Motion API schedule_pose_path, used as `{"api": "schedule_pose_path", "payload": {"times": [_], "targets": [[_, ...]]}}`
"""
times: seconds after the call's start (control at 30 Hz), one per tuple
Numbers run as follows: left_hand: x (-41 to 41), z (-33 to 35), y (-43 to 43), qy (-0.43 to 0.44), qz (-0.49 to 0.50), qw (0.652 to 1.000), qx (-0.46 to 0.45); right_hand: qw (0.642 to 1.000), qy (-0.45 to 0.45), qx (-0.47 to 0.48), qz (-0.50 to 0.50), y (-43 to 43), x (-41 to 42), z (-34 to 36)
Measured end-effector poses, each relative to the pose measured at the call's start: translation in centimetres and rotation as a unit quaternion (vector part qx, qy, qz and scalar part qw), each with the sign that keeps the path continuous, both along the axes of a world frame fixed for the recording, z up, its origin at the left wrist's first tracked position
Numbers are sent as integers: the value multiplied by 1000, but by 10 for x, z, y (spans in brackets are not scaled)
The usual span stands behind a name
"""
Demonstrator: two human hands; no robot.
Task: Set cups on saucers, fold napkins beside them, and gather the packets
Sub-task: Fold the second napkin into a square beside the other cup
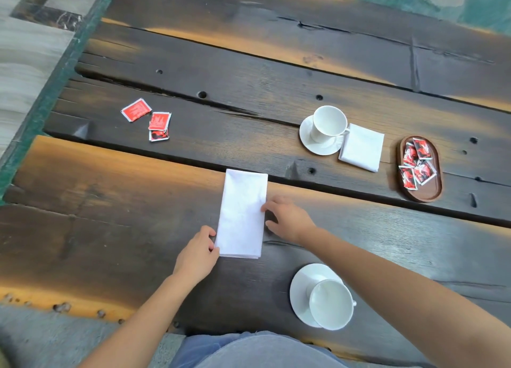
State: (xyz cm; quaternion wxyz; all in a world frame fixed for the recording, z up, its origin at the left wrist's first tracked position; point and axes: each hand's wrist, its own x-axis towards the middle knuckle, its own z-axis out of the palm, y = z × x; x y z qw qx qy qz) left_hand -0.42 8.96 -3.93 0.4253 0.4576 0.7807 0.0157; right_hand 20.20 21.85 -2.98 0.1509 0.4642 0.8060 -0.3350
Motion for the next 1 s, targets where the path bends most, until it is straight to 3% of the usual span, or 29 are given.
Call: {"api": "schedule_pose_path", "payload": {"times": [0.1, 0.27, 0.7, 0.87, 1.0], "targets": [[-2, -1, 1, -10, 7, 1000, -3, 993, 25, 80, 80, -18, 5, -1], [1, -1, 1, -20, 35, 999, -9, 970, 16, 62, 236, -52, -2, -9], [4, -1, 5, -9, 13, 1000, -16, 975, 6, 100, 197, -59, -7, -8], [3, 1, -1, 81, -107, 984, 120, 988, 15, 97, 118, -52, -10, 0], [-3, -4, 7, 96, -183, 966, 154, 993, 32, 80, 81, -44, -5, 8]]}}
